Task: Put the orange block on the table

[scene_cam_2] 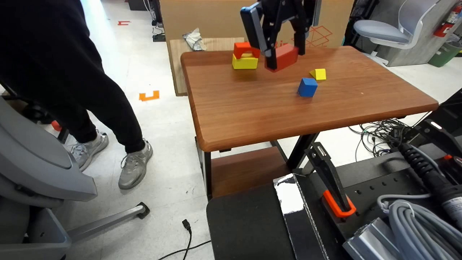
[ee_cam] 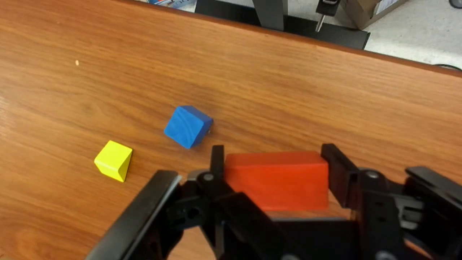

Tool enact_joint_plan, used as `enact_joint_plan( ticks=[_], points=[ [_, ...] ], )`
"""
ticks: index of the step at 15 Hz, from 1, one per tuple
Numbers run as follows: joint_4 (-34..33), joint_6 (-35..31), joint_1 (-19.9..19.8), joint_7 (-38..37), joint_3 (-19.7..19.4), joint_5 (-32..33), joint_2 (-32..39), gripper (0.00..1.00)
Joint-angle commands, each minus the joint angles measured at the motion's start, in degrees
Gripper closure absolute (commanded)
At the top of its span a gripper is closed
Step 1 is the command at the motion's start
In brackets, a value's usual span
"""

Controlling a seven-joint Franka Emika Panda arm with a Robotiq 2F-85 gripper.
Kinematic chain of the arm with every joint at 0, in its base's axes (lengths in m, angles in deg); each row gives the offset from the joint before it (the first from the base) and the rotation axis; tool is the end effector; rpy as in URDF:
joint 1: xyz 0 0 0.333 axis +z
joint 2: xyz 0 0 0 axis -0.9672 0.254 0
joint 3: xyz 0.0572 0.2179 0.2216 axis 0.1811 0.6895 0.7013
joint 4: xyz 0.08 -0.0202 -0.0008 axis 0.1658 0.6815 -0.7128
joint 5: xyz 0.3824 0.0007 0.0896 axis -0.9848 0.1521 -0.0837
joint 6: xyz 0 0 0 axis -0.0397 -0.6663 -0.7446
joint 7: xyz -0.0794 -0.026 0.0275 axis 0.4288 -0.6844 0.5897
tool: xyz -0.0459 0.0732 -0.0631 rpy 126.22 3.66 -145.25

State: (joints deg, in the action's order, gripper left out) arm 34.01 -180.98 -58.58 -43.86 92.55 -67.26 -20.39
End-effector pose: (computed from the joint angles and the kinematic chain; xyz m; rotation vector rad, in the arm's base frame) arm 0.5397 0.1845 0.2099 2.8179 0.4072 -0.2627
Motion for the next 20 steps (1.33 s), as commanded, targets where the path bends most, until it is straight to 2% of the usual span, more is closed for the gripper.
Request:
enact_joint_plan(
  ticks=[1,8,19,20],
  points=[
    [0.29,-1.60,-0.63,-0.68,-0.12,-0.15,2.13,0.58],
    [-2.44,-3.06,-2.18,1.63,0.47,-3.20,6.89,0.58],
    [-7.39,-1.95,-1.61,5.61,1.36,-6.93,11.99,0.58],
    [-7.47,-1.55,-1.70,5.92,1.42,-7.06,11.97,0.22]
  ],
)
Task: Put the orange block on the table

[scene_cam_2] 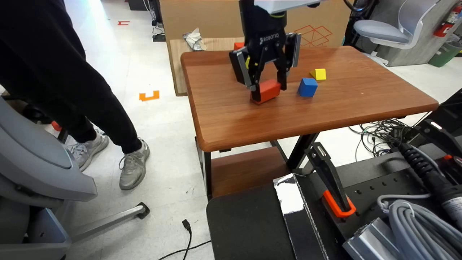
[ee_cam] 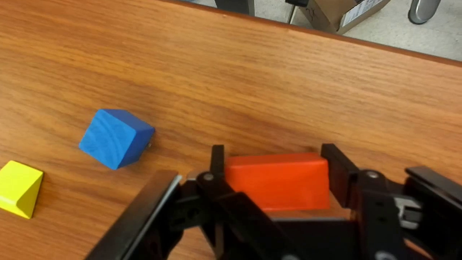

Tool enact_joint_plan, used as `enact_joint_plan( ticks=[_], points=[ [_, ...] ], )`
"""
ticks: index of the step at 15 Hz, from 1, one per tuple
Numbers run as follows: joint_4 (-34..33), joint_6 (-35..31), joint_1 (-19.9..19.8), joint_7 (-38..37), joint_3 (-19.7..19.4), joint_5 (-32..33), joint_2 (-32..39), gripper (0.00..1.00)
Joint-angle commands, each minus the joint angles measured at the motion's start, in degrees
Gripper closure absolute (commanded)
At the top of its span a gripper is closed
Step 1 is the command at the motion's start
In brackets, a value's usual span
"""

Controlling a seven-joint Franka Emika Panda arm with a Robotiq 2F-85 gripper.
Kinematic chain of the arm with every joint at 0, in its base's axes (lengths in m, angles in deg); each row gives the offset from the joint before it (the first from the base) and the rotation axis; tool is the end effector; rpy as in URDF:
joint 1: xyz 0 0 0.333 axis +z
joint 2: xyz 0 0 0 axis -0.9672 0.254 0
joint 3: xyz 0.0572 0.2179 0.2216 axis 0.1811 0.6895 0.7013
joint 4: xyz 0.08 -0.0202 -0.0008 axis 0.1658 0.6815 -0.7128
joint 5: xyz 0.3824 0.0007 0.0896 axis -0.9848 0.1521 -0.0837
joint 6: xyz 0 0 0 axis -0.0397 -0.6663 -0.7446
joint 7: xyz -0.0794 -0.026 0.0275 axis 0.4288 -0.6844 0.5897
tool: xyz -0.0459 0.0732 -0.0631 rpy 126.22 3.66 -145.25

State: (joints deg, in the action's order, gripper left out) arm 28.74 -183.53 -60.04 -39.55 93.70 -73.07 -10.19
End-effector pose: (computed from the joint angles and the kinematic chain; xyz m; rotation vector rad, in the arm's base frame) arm 0.5510 0.1907 0.1414 2.9001 0.4250 -0.3880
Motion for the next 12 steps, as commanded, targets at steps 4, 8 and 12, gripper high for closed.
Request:
enact_joint_plan(
  ticks=[4,8,12],
  points=[
    [-0.93,2.01,-0.58,2.16,0.51,-2.17,-0.43,0.00],
    [4.31,1.44,-0.80,2.48,0.22,-1.64,-8.66,0.00],
    [9.71,0.27,-2.68,2.36,-0.08,-2.24,-18.67,0.00]
  ],
)
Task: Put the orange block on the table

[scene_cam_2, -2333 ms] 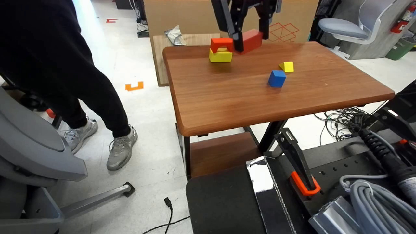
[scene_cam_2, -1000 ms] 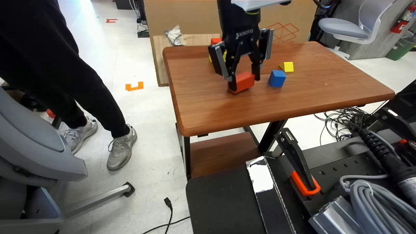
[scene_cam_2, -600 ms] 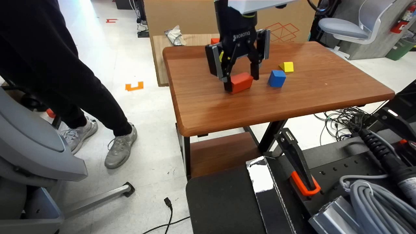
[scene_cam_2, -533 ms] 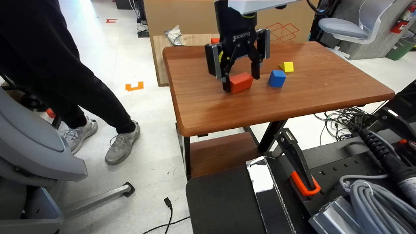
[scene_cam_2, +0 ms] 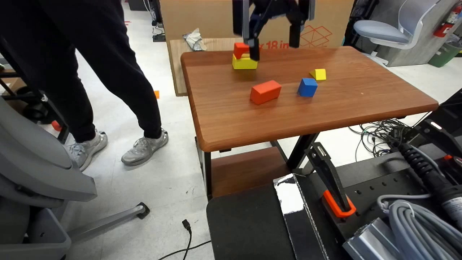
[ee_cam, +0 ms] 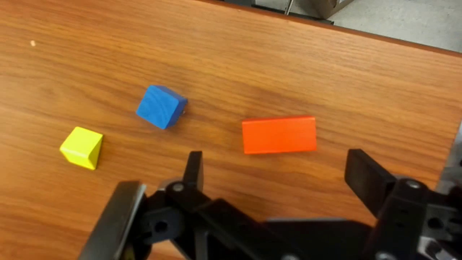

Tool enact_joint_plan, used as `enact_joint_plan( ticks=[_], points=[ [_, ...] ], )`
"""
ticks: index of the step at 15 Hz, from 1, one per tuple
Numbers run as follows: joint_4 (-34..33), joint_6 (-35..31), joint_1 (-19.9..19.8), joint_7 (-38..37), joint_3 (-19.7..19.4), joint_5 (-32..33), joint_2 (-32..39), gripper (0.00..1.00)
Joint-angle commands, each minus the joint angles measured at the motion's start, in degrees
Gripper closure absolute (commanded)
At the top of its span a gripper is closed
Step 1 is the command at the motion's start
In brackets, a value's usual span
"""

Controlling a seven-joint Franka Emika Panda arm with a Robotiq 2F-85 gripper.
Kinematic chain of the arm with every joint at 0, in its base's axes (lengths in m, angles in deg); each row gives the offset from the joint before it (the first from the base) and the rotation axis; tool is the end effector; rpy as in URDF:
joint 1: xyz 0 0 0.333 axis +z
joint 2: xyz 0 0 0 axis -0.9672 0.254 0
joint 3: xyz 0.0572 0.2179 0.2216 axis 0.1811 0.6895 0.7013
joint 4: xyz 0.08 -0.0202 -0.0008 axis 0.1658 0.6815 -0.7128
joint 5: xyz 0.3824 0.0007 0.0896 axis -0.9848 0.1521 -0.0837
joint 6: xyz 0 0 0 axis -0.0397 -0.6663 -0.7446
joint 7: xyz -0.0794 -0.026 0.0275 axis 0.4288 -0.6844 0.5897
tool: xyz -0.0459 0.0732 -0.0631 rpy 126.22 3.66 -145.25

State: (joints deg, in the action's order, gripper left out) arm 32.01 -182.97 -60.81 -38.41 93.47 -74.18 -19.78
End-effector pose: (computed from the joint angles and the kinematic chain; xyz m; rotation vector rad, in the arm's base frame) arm 0.5567 0.1812 0.2183 2.9392 0.4034 -0.2512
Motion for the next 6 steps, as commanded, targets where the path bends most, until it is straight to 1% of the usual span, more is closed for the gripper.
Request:
enact_joint_plan(
  ticks=[1,2,3,4,6],
  points=[
    [7.39,0.50,-2.50,1.76,0.02,-0.76,-10.73,0.00],
    [7.98,3.36,-2.83,2.29,-0.56,0.96,-11.47,0.00],
    [4.17,1.59,-2.32,0.56,0.30,0.41,-7.72,0.00],
    [5.40,2.81,-2.93,1.07,0.19,0.53,-9.34,0.00],
    [6.87,3.16,-3.44,1.63,0.00,0.56,-10.63,0.00]
  ],
)
